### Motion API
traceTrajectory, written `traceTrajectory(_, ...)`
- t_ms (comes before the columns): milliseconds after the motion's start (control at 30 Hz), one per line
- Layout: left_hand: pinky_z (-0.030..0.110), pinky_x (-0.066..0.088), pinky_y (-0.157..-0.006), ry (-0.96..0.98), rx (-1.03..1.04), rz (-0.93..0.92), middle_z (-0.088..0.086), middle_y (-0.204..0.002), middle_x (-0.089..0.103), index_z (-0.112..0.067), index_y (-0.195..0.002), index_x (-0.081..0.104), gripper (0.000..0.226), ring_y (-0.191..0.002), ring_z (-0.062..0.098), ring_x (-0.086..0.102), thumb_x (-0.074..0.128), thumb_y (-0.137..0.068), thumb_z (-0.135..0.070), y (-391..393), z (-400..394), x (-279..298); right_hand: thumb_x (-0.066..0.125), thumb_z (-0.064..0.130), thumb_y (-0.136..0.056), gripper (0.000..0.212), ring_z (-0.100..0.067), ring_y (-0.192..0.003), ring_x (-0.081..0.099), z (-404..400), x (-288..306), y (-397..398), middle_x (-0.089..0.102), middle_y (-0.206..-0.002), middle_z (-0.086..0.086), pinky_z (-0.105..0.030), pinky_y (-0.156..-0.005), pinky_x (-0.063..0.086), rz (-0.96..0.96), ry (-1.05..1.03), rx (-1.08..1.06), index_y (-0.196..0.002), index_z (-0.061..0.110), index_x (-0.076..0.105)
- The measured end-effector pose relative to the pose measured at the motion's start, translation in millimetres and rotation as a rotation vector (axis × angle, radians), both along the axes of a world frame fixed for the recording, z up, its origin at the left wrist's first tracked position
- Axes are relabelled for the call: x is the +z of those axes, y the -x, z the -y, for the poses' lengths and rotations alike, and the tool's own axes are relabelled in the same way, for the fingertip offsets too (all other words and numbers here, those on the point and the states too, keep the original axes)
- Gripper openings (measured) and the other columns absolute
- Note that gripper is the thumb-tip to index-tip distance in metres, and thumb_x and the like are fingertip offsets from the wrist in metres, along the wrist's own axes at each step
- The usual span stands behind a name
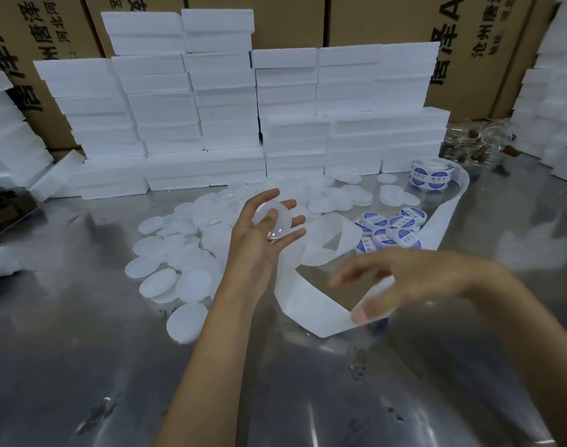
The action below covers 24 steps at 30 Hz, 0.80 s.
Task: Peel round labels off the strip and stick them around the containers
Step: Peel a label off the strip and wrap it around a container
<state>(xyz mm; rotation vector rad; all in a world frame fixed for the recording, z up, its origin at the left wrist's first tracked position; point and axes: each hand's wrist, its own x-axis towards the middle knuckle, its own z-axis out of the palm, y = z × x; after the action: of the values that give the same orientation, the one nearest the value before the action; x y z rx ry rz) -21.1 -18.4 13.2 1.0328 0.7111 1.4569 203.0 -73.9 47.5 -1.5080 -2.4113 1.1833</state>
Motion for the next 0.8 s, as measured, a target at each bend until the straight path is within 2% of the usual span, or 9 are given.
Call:
traceTrajectory(67,0.041,0.061,-0.084,0.002,0.005,0.017,0.012,-0.114,0.072,-0.014,-0.124,0.06,0.026,-0.1,0.036,0.072,0.045,-0.105,-0.005,0,1,1,0.079,0.053,-0.068,0.048,0.013,-0.114,0.05,7,-13,-7,0.059,-0.121,0.03,-0.015,-0.096,0.041,0.131,-0.022,0.063,-0.114,0.049,0.063)
traceTrajectory(100,0.042,0.061,-0.085,0.0,0.005,0.027,0.013,-0.115,0.071,-0.014,-0.123,0.061,0.026,-0.1,0.036,0.072,0.046,-0.104,-0.004,0,1,2,0.08,0.041,-0.075,0.038,0.01,-0.11,0.054,6,-21,-7,0.063,-0.117,0.025,-0.017,-0.095,0.042,0.096,-0.061,0.032,-0.11,0.042,0.068)
traceTrajectory(167,0.039,0.061,-0.082,-0.005,0.01,0.042,0.013,-0.113,0.072,-0.014,-0.122,0.061,0.026,-0.098,0.034,0.073,0.05,-0.101,-0.002,-1,3,3,0.075,0.021,-0.086,0.014,0.001,-0.088,0.065,1,-33,-4,0.073,-0.101,0.01,-0.019,-0.079,0.052,-0.126,-0.078,-0.128,-0.099,0.025,0.074)
traceTrajectory(233,0.033,0.06,-0.077,-0.027,0.015,0.041,0.009,-0.107,0.075,-0.015,-0.12,0.062,0.027,-0.095,0.033,0.074,0.054,-0.099,0.0,-1,3,4,0.07,0.013,-0.089,0.005,-0.004,-0.073,0.068,-6,-40,0,0.076,-0.087,0.002,-0.014,-0.063,0.05,-0.322,-0.06,-0.285,-0.092,0.017,0.074)
traceTrajectory(333,0.031,0.059,-0.077,-0.077,0.021,0.031,0.01,-0.102,0.076,-0.014,-0.116,0.064,0.025,-0.093,0.034,0.074,0.057,-0.097,0.0,0,3,4,0.074,0.016,-0.087,0.003,-0.001,-0.074,0.068,-20,-46,6,0.077,-0.086,0.005,-0.01,-0.066,0.048,-0.466,-0.055,-0.432,-0.09,0.017,0.075)
traceTrajectory(500,0.032,0.06,-0.075,-0.084,-0.054,-0.054,0.011,-0.097,0.075,-0.013,-0.112,0.064,0.021,-0.087,0.032,0.075,0.063,-0.094,-0.001,-4,5,2,0.078,0.027,-0.081,0.008,-0.007,-0.071,0.065,-38,-51,22,0.076,-0.086,-0.004,-0.021,-0.07,0.048,-0.46,-0.07,-0.605,-0.081,0.019,0.078)
traceTrajectory(633,0.024,0.06,-0.073,-0.11,-0.023,-0.355,0.006,-0.099,0.076,-0.019,-0.106,0.067,0.021,-0.085,0.023,0.076,0.069,-0.091,-0.004,-13,7,-4,0.076,0.022,-0.081,0.002,-0.008,-0.078,0.071,-48,-57,33,0.077,-0.081,0.004,-0.017,-0.065,0.053,-0.549,-0.038,-0.732,-0.081,0.022,0.078)
traceTrajectory(733,0.017,0.053,-0.077,-0.178,0.082,-0.689,-0.012,-0.095,0.074,-0.031,-0.101,0.065,0.026,-0.095,0.011,0.071,0.07,-0.087,-0.009,-17,4,-14,0.078,0.02,-0.081,0.006,-0.018,-0.09,0.073,-48,-62,37,0.077,-0.086,0.0,-0.034,-0.084,0.057,-0.65,0.014,-0.787,-0.087,0.019,0.077)
traceTrajectory(800,0.027,0.053,-0.085,-0.192,0.124,-0.904,-0.018,-0.097,0.069,-0.039,-0.104,0.06,0.028,-0.105,0.012,0.063,0.071,-0.087,-0.019,-18,2,-20,0.079,0.022,-0.081,0.01,-0.022,-0.094,0.073,-47,-64,38,0.077,-0.09,-0.002,-0.041,-0.092,0.056,-0.707,0.048,-0.787,-0.09,0.017,0.076)
